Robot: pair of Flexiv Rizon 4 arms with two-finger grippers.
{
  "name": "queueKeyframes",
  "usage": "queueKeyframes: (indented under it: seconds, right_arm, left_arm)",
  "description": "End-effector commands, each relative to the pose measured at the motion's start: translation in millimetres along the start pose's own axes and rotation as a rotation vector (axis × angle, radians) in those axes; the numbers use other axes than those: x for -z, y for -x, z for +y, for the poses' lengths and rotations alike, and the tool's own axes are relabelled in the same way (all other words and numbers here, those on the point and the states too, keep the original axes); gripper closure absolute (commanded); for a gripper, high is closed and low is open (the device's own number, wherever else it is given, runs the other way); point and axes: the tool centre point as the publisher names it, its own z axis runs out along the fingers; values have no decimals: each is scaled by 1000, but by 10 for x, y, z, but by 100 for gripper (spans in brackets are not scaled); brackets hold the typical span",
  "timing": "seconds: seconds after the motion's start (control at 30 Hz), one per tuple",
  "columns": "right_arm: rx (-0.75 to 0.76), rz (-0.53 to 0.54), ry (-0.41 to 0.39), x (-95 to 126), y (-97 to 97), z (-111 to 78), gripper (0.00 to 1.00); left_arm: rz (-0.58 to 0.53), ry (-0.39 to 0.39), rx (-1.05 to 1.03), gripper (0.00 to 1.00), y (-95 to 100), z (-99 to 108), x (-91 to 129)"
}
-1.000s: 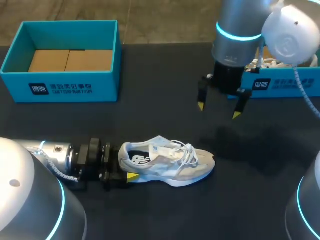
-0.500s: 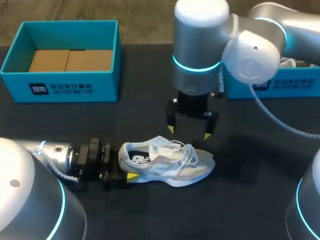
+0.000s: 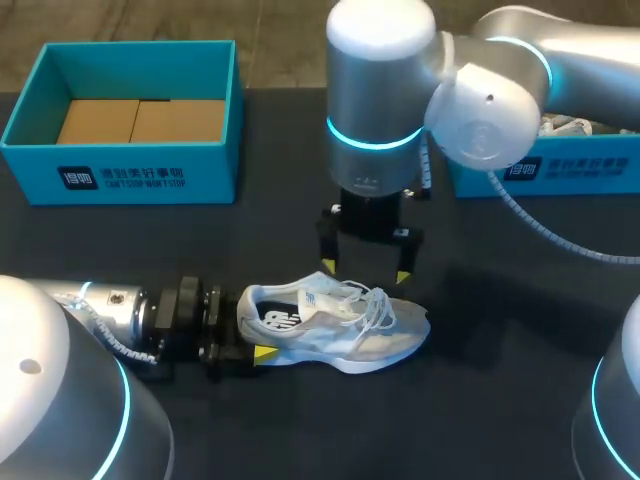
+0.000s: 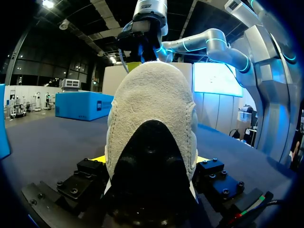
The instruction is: Take the shoe out of the shoebox, open the shoe tongue, remove and reinsert the insole, then place the shoe into the shoebox
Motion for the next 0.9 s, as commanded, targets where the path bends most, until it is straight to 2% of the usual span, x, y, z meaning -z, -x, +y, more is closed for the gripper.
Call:
queueKeyframes:
  seconds: [0.03, 0.27, 0.47, 0.77, 0.9]
  right_arm:
    - [-78, -130, 69, -84, -417, -238, 0]
    - [-54, -189, 85, -118, -616, -374, 0]
    - [-40, -252, 136, -109, -766, -542, 0]
    - [-67, -308, 167, -236, -765, -512, 0]
    - [-81, -328, 153, -328, -761, -482, 0]
  left_arm:
    - [-4, -1, -1, 100, -15, -1, -1]
    - [-4, -1, -1, 100, -15, -1, -1]
    - [-4, -1, -1, 100, -15, -1, -1]
    - [-4, -1, -1, 100, -15, -1, -1]
    - [-4, -1, -1, 100, -15, -1, -1]
